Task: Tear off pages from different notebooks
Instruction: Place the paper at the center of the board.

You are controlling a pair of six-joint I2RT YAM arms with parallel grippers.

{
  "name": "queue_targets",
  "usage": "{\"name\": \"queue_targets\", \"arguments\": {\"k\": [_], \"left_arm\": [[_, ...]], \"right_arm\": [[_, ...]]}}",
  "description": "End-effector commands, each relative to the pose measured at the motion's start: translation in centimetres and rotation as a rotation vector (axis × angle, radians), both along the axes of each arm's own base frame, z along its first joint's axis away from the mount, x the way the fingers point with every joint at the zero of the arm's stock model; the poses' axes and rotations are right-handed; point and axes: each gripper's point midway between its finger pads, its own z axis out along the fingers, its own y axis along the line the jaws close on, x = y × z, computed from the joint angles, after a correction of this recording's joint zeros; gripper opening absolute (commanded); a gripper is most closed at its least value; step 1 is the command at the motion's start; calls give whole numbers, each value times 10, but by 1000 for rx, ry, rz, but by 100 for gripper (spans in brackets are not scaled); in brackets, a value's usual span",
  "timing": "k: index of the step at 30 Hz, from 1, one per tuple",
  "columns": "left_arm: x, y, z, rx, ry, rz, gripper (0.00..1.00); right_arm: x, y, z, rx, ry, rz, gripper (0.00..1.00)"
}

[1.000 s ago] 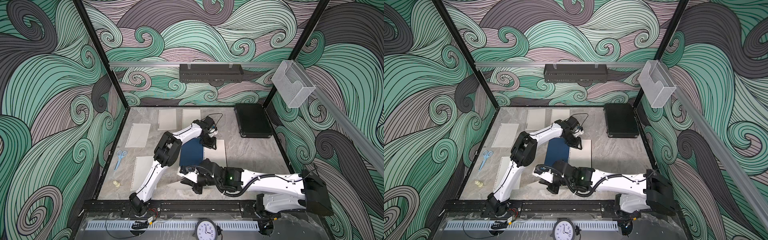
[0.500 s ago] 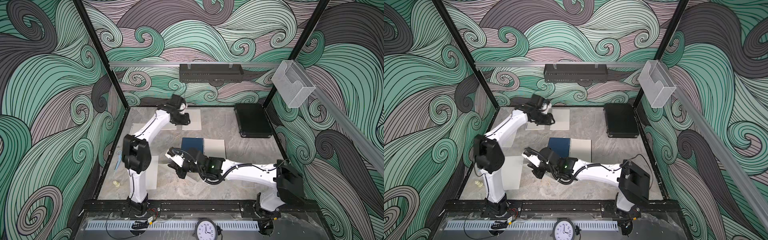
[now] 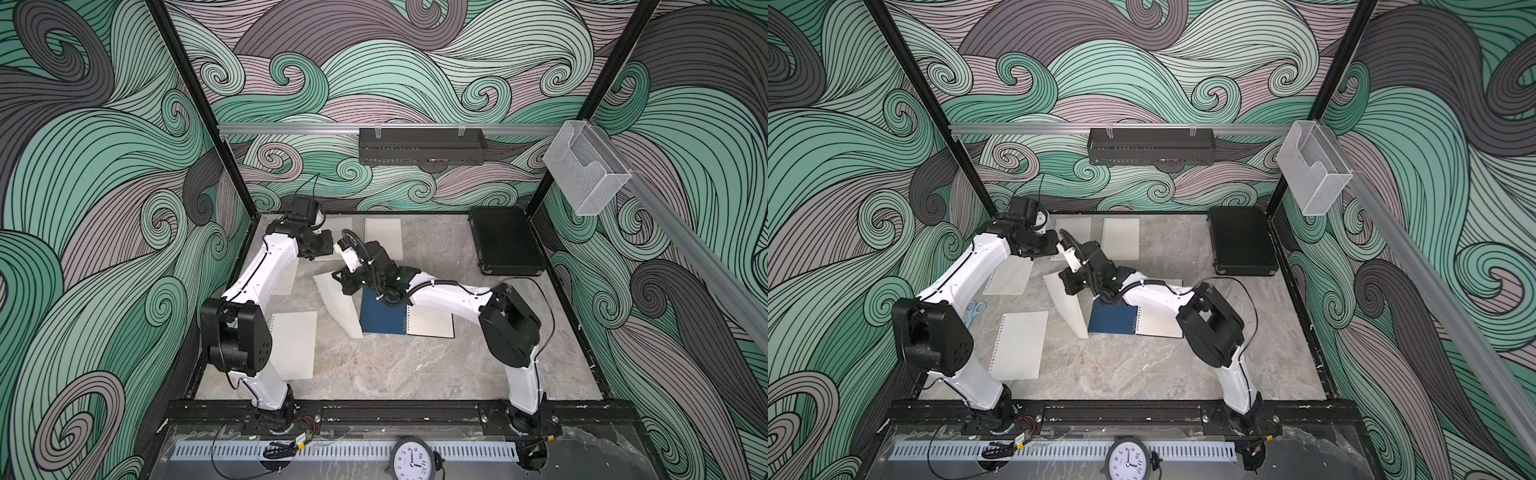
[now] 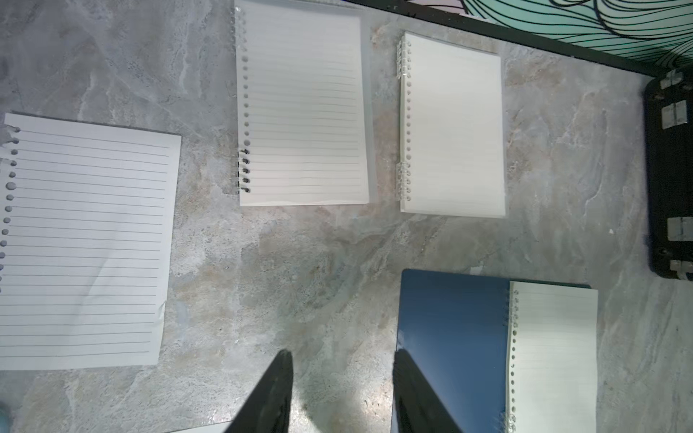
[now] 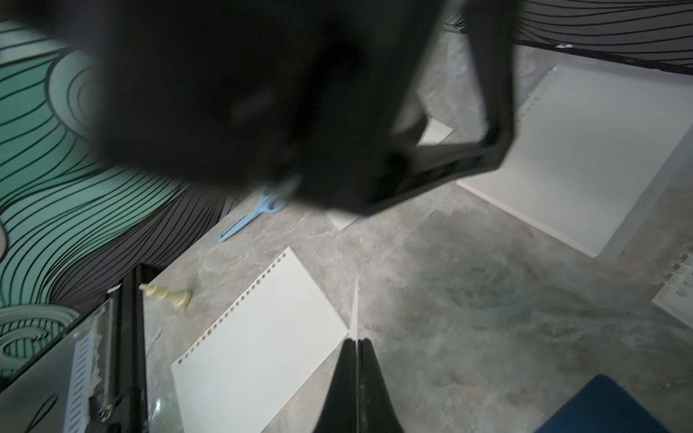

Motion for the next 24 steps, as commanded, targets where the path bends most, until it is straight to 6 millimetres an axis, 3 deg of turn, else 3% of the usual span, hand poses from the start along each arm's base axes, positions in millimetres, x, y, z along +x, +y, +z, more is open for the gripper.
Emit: {"name": "queue_targets", "arguments": {"k": [1,5,9,15,24], "left_arm": [[4,0,2,-15,-8,9,44],[3,-1,-6,-17,14,3,44],[2,-3,-14,-26,35,-2,44],[2,-9,-28,-56,68,-8,44],[-11,-20,-49,-106,120,-31,43]], "right_arm": [[25,-7,-28,-64,139,-13,0],[50,-23,-71,-143,233,-51,0],[57,-41,-95,-177,300,-51,0],[52,-42,-116,-159,367,-53,0],[66,-37,-138,-88,471,-206,0]]}}
